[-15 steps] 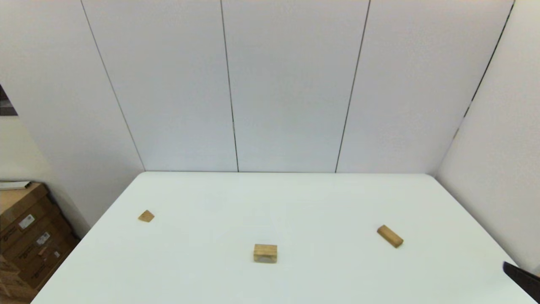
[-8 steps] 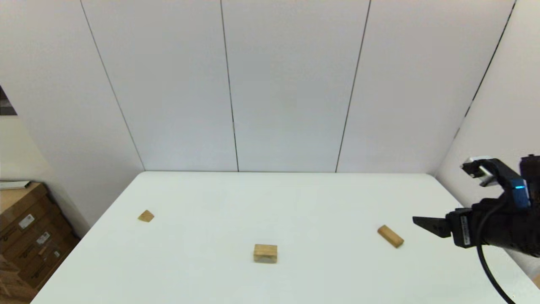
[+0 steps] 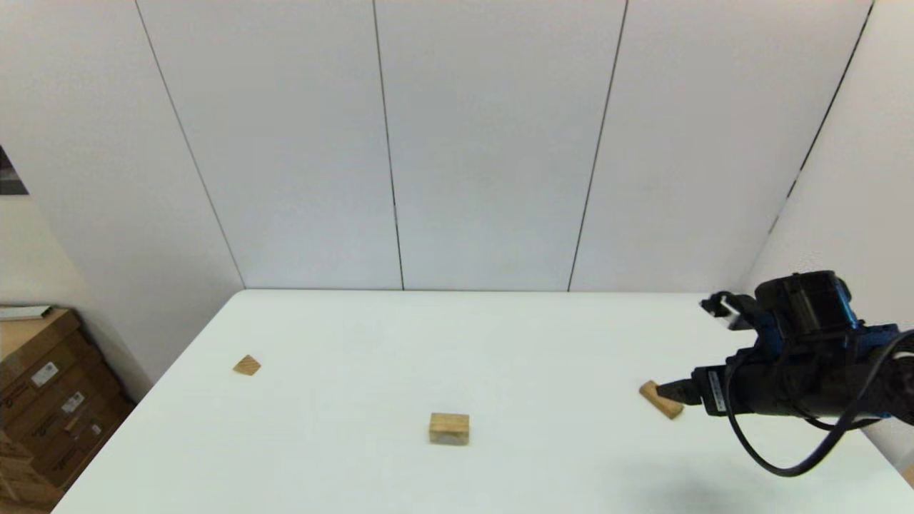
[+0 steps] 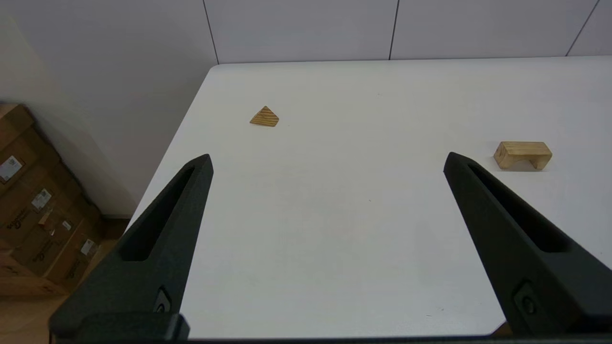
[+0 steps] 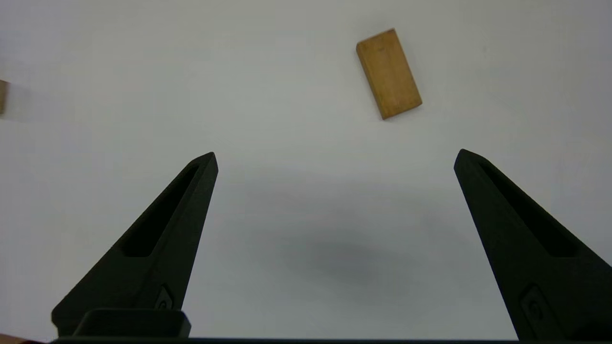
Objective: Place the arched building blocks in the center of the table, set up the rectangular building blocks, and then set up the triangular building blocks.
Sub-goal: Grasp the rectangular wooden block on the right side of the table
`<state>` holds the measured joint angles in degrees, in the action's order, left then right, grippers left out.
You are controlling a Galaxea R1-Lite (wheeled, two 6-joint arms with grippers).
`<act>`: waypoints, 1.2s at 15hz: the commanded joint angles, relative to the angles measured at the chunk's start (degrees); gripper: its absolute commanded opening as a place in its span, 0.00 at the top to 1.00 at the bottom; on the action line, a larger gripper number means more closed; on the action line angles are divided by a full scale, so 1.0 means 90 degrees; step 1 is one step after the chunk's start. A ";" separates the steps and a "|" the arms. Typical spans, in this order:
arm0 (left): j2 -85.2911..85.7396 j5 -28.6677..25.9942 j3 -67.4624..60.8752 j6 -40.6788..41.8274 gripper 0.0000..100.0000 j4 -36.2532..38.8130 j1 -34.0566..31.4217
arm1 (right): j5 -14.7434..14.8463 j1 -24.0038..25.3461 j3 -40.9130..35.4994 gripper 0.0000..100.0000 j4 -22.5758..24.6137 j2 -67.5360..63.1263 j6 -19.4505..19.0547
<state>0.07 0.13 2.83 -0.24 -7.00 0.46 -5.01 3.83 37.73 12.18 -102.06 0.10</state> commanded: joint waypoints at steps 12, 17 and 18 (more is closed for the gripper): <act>-0.0008 0.0005 -0.0002 -0.0002 0.00 -0.0004 -0.0003 | 0.0508 -0.0210 0.0642 0.00 0.1020 -0.2312 0.0438; -0.0008 0.0005 -0.0002 -0.0002 0.00 -0.0004 -0.0003 | 0.0518 -0.0191 0.0671 0.00 0.1069 -0.2508 0.0438; -0.0008 0.0005 -0.0002 -0.0002 0.00 -0.0004 0.0007 | 0.0518 -0.0191 0.0671 0.00 0.1176 -0.2596 0.0438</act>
<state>0.07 0.16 2.80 -0.24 -6.97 0.46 -0.35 2.06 43.69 21.74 -123.92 4.02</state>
